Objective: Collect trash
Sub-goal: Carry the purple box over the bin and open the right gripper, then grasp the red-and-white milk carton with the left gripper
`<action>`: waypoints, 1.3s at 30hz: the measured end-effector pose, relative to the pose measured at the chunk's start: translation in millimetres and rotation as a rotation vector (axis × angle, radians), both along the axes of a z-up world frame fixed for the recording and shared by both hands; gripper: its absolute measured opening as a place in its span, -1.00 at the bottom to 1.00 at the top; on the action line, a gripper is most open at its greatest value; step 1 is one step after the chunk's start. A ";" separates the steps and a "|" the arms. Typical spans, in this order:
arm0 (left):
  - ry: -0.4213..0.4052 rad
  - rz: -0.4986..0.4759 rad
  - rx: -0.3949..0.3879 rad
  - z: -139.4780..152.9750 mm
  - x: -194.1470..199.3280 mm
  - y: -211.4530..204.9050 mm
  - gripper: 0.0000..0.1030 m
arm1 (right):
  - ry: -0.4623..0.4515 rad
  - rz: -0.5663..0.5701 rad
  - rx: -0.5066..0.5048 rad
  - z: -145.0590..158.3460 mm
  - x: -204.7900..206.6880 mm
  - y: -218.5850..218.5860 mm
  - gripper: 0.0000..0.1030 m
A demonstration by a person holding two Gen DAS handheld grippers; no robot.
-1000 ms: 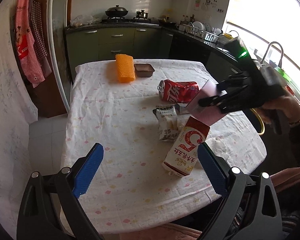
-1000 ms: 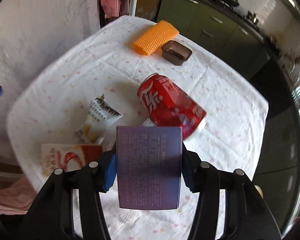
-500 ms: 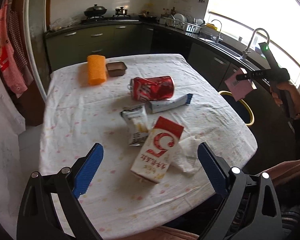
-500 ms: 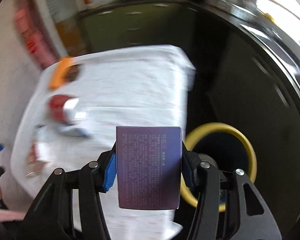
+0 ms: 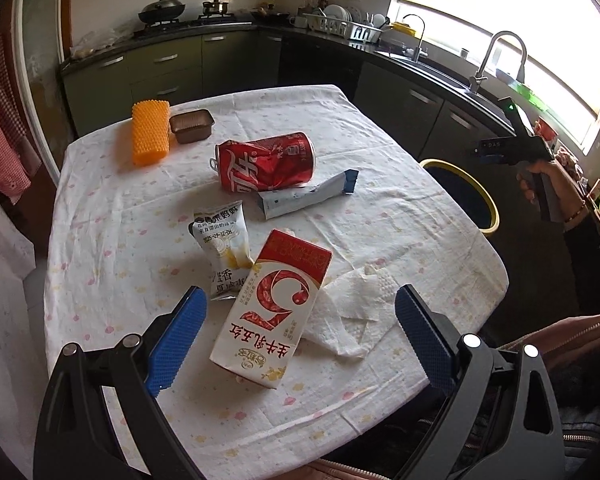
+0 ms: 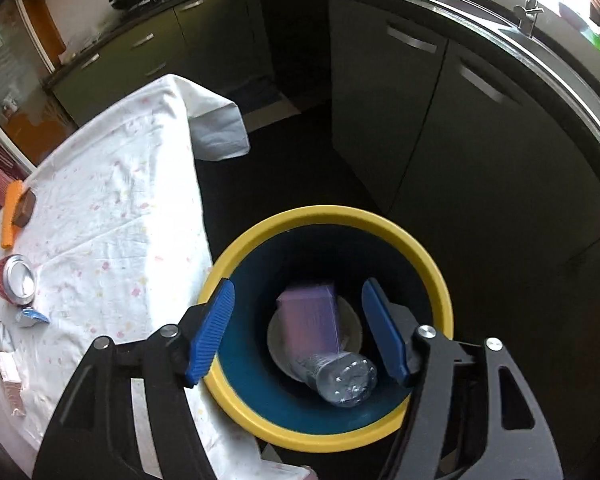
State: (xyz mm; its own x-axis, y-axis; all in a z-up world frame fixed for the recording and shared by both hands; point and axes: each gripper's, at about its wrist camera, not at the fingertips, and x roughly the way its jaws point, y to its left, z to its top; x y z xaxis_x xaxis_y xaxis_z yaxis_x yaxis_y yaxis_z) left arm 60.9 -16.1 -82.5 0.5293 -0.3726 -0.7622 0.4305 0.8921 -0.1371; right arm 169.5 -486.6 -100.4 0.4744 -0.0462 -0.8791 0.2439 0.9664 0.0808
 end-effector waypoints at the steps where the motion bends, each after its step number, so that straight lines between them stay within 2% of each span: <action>1: 0.002 -0.004 0.000 -0.2 0.8 0.6 0.82 | -0.008 0.007 0.004 1.5 -4.1 3.7 0.23; 8: 0.045 -0.073 0.016 -14.6 12.6 -2.9 0.82 | -0.055 0.077 0.037 11.1 -28.9 34.0 0.31; 19: 0.086 -0.124 0.096 -41.6 35.3 -8.6 0.79 | -0.024 0.180 0.063 1.0 -30.7 75.7 0.31; 27: 0.102 -0.154 0.132 -50.9 40.2 -14.8 0.57 | -0.011 0.198 0.069 -5.0 -26.5 85.2 0.31; 39: 0.126 -0.165 0.145 -61.3 42.4 -14.8 0.28 | -0.006 0.210 0.076 -6.5 -26.4 87.5 0.31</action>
State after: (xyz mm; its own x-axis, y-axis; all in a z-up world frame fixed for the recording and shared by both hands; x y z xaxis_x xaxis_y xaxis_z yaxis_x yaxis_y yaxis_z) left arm 103.3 -30.9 -143.8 0.3674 -0.3282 -0.8702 0.5598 0.8252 -0.0748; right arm 143.1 -399.0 -107.0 0.4717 0.1205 -0.8735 0.0375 0.9870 0.1564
